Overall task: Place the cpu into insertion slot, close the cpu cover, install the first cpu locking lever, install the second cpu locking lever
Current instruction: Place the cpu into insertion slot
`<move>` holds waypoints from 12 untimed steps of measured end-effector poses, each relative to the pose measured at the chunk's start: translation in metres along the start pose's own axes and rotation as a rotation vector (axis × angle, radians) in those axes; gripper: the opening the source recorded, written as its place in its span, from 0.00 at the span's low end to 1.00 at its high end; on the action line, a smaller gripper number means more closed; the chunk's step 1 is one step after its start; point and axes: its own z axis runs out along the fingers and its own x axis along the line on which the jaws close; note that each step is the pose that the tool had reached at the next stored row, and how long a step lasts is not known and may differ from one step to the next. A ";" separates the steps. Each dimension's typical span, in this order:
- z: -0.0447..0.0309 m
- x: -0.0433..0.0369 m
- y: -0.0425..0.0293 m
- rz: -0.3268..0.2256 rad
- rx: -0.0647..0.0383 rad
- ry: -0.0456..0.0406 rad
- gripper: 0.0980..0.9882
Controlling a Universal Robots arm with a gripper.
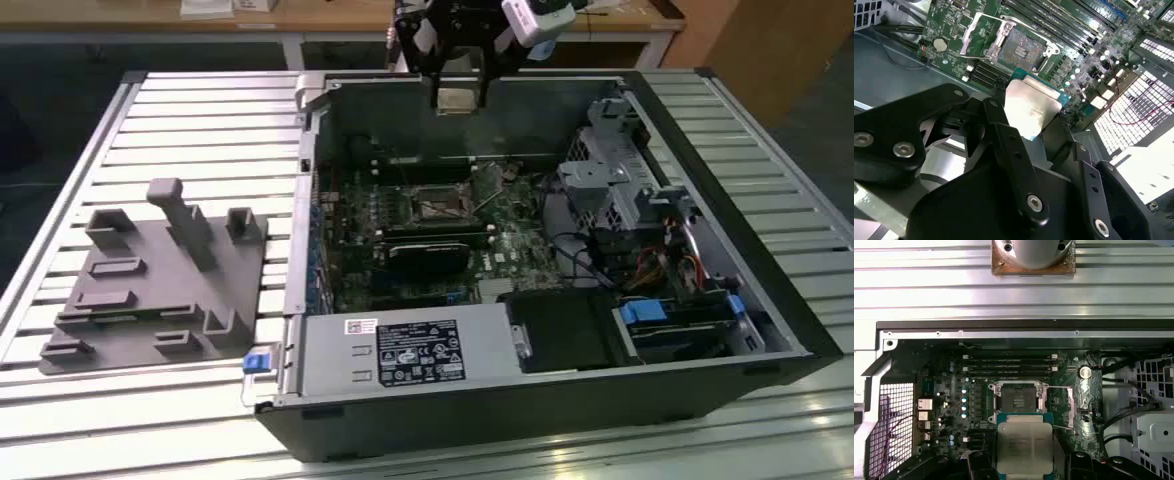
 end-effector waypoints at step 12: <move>0.0001 0.0000 0.0000 0.000 0.000 0.0000 0.49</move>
